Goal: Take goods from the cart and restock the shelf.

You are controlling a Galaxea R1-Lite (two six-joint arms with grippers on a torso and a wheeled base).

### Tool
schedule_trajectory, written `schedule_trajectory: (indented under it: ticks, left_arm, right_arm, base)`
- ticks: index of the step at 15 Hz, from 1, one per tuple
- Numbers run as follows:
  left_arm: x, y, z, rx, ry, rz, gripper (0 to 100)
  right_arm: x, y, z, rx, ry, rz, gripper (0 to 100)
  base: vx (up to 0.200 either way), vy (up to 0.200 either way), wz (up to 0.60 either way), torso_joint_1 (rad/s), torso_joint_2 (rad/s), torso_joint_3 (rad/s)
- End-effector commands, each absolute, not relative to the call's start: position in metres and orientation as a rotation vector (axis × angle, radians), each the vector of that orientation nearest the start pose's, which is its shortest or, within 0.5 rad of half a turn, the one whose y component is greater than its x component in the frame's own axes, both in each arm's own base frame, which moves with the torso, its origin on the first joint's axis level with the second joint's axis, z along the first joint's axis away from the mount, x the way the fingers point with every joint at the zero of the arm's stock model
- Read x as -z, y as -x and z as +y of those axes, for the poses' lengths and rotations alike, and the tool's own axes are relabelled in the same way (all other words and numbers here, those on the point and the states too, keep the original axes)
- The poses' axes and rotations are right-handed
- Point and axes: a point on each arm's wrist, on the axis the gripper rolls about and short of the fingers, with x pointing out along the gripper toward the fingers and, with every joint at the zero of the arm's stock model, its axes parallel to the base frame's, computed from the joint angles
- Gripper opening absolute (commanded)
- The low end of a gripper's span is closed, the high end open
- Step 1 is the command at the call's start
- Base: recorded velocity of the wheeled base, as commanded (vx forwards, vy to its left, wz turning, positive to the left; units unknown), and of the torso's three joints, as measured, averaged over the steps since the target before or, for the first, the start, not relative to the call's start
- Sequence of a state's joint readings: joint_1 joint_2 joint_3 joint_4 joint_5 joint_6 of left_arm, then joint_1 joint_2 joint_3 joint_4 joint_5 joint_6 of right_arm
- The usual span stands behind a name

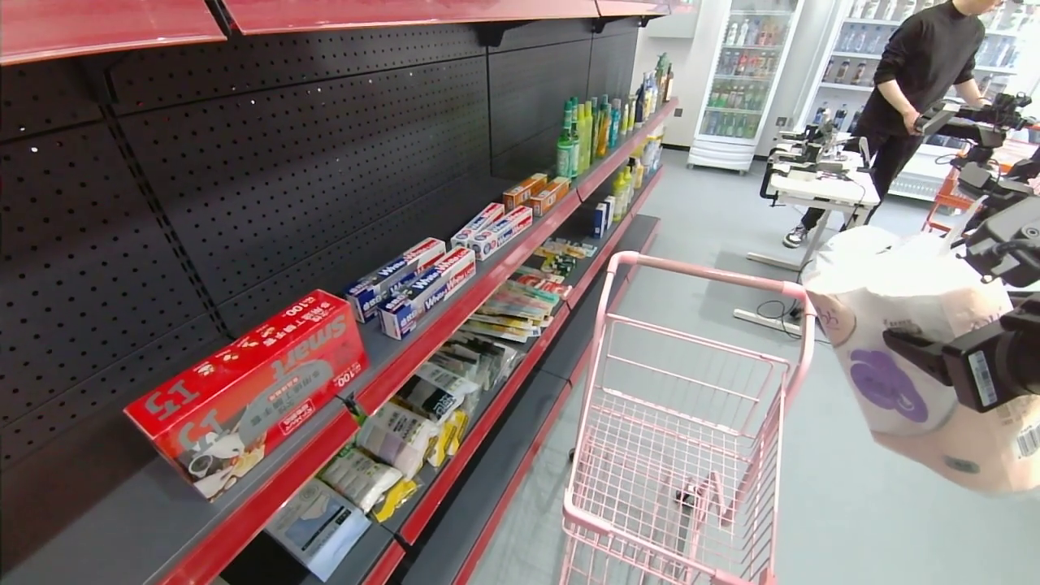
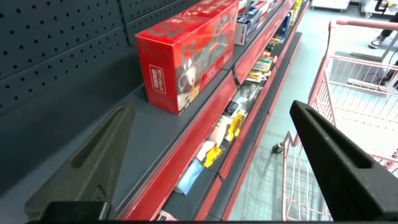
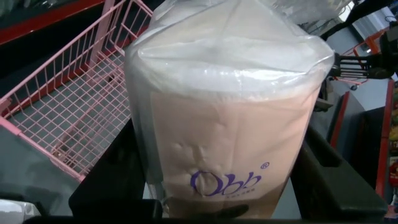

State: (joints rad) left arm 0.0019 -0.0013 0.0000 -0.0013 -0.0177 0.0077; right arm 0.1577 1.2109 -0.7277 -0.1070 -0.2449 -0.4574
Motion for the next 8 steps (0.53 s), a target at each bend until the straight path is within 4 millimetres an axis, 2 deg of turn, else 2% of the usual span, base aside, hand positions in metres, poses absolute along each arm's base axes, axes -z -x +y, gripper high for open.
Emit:
schedule_trajectory:
  ticks: [1,8]
  left_arm:
    - [-0.0756,0.0228,-0.0004,0.017,-0.008,-0.002,100]
    - [-0.0756,0.0228,-0.0004,0.014,-0.008,-0.002,100]
  right_arm:
    - [-0.2268,-0.1801,0.0232,-0.005,0.538,0.394,0]
    - [-0.2218,-0.1847,0.0239,-0.014,0.562,0.417,0]
  base:
    - [0.000,0.000,0.00,0.090,-0.19,-0.105]
    - [0.000,0.000,0.00,0.088,-0.17,-0.088]
